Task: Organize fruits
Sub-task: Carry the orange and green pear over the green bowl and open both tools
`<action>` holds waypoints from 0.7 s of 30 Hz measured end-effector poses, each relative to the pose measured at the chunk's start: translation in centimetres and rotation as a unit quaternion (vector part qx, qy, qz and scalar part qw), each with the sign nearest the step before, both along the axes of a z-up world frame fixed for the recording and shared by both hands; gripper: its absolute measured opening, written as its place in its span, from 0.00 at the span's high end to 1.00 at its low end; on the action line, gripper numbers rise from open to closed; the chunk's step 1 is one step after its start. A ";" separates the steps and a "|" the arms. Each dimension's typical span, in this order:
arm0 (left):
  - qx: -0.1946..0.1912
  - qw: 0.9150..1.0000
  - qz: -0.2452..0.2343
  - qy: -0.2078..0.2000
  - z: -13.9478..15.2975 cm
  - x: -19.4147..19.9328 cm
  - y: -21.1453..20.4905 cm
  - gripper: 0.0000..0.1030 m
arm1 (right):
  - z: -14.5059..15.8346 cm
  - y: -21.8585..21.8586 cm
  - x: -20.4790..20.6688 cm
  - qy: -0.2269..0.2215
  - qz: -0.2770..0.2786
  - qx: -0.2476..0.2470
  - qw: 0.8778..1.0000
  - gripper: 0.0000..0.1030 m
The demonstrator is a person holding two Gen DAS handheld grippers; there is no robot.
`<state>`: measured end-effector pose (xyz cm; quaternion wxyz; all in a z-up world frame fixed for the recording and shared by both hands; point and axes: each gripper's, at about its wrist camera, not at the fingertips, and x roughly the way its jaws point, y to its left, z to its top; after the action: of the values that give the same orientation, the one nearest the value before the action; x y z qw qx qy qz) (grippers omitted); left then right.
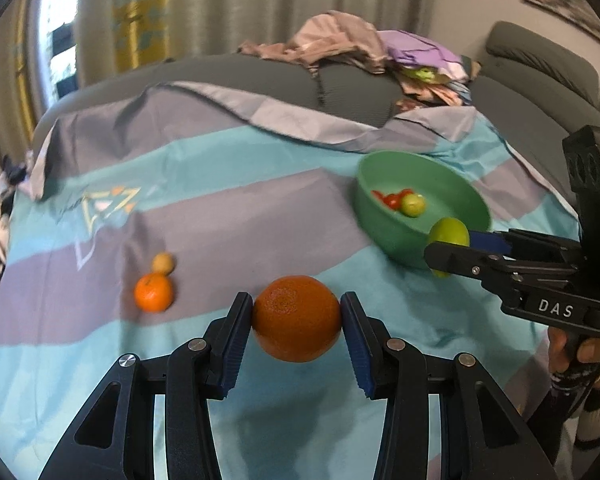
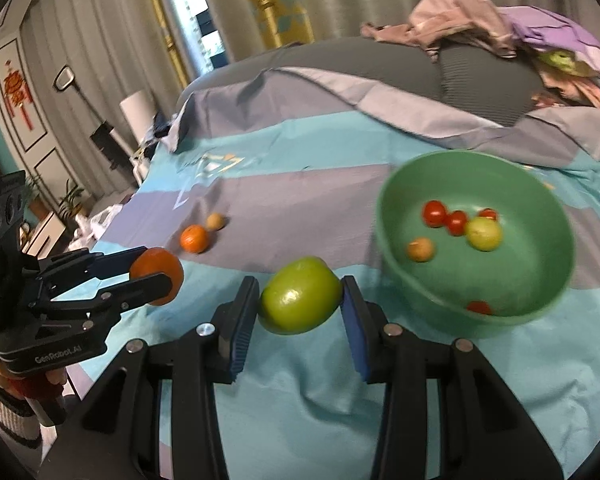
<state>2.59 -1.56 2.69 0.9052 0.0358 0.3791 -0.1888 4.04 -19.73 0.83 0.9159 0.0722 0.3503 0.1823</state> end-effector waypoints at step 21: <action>0.031 0.993 -0.108 -0.043 1.3 4.5 -12.0 0.56 | 0.2 -8.9 0.9 -0.030 -0.105 0.013 0.994 0.59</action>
<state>7.06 -13.54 4.02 0.8935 0.1127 0.3389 -0.2722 4.90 -28.66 1.02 0.9391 0.1148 0.3106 0.0915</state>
